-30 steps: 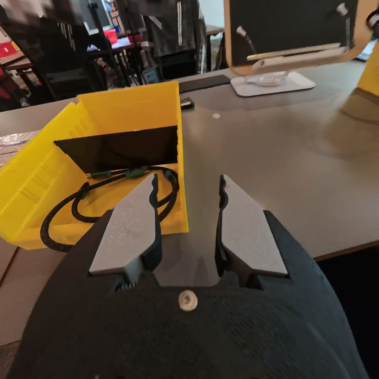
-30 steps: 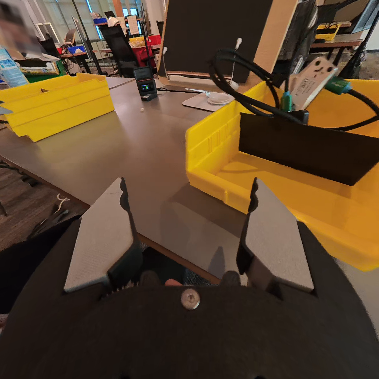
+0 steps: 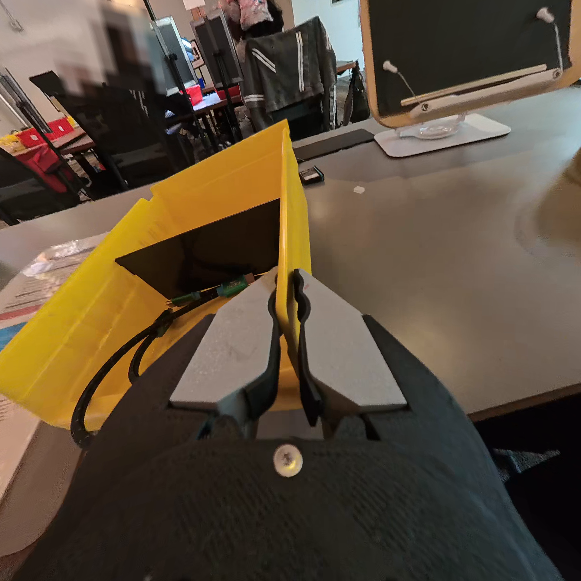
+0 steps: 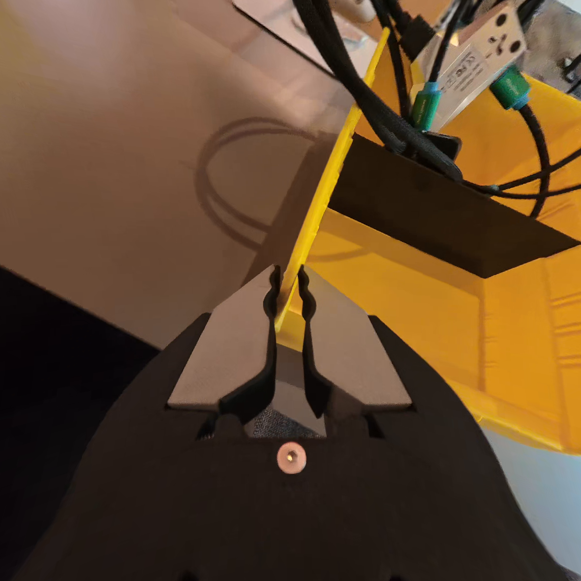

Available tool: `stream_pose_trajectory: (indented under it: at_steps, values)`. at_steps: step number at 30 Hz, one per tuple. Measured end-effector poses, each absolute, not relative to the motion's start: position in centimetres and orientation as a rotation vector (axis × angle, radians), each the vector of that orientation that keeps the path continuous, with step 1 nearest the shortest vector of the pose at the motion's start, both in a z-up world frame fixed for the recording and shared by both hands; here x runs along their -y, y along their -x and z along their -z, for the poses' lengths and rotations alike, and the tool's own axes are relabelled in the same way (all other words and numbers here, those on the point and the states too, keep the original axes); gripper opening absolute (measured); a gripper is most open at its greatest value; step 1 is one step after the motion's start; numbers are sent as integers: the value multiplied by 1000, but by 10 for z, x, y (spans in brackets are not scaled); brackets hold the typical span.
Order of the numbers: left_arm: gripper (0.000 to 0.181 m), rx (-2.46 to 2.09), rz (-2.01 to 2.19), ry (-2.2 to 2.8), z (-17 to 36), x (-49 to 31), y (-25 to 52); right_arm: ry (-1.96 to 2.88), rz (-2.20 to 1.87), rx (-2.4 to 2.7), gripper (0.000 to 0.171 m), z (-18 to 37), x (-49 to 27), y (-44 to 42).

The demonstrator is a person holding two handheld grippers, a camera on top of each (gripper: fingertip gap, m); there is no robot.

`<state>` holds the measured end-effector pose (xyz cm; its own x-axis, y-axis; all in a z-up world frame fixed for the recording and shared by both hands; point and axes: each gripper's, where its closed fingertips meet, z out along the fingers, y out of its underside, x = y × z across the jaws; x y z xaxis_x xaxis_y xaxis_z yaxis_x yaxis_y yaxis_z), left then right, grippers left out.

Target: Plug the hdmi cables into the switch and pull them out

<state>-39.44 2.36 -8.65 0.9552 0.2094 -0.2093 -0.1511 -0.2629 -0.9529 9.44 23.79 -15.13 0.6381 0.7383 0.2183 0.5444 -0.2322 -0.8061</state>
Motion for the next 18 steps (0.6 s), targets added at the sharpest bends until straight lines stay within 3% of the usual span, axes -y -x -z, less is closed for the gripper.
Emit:
stream_pose_trajectory:
  at_steps: [7,18]
  values:
    - [1,37,-352,1686,39,-12,388,1898,-403,1151,23,151,-164,-4]
    - [1,35,-363,1509,-20,21,373,1770,-553,1376,26,150,-58,180]
